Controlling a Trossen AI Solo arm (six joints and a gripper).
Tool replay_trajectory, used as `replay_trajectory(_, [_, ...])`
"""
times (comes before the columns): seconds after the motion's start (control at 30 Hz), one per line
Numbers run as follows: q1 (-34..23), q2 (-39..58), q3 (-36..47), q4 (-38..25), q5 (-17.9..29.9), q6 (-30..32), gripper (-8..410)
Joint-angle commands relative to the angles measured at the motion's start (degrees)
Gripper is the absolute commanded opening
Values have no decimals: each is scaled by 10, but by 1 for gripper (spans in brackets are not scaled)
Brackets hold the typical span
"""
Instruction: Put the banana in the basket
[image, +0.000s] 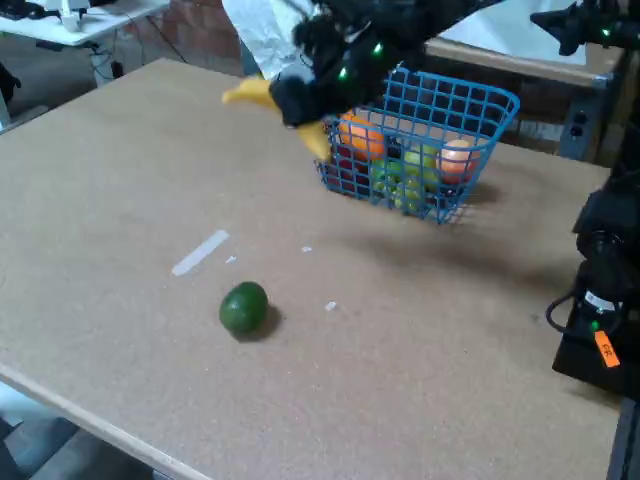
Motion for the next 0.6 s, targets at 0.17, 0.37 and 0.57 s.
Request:
replay_trajectory(0.17, [-49, -112, 18, -17, 173, -9, -1])
replay_trajectory(0.37, [-116, -104, 59, -77, 172, 21, -1])
replay_trajectory(0.57, [-190, -89, 81, -120, 137, 60, -1])
